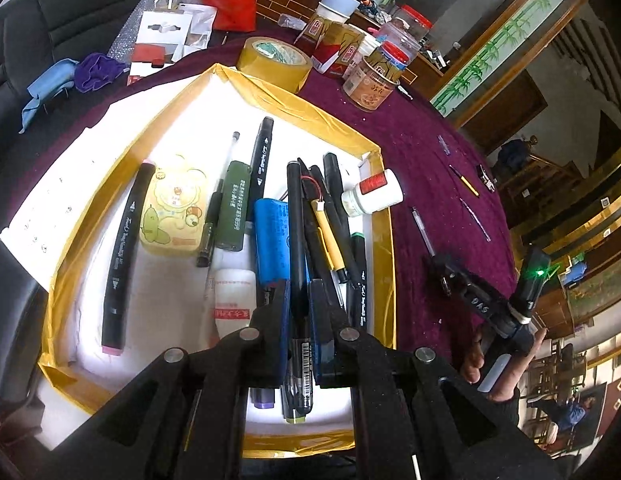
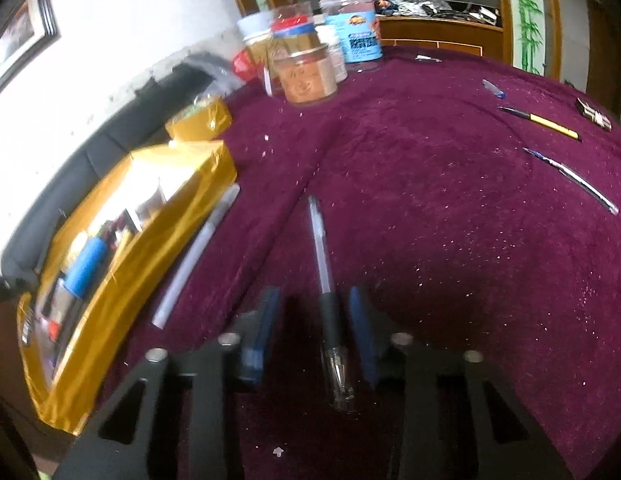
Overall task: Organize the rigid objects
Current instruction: 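Carry the clear pen and black pen into the tray and open both tools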
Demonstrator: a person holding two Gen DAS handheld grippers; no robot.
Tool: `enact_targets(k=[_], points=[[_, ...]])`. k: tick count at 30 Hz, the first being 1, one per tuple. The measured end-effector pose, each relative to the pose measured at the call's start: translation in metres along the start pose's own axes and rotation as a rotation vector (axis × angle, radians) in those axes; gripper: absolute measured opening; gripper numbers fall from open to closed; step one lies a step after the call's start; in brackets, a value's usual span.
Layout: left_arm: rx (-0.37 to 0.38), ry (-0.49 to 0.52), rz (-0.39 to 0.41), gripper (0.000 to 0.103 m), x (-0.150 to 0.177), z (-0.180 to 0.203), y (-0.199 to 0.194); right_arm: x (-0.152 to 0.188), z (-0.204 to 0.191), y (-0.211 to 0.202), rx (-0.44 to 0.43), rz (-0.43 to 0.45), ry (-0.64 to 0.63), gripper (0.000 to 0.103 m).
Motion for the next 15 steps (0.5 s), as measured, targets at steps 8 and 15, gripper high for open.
enact_targets(k=[8,15], points=[[-0.017,-0.037,0.001,0.006,-0.009,-0.024,0.002,0.001,0.002,0.0,0.081,-0.004,-0.022,0.008],[-0.029,-0.041,0.004,0.006,-0.019,-0.037,0.006,-0.016,-0.034,-0.049,-0.08,0.151,0.053,0.008]])
Point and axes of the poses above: each gripper's, at about its wrist camera, not at the fingertips, and y roughly the way its jaws point, z to its right, x to its underside, the point moved 7 cm from there along y, roughly the way its jaws point, and after that the axes turned 4 degrees about -y, right-handed, at the moved point
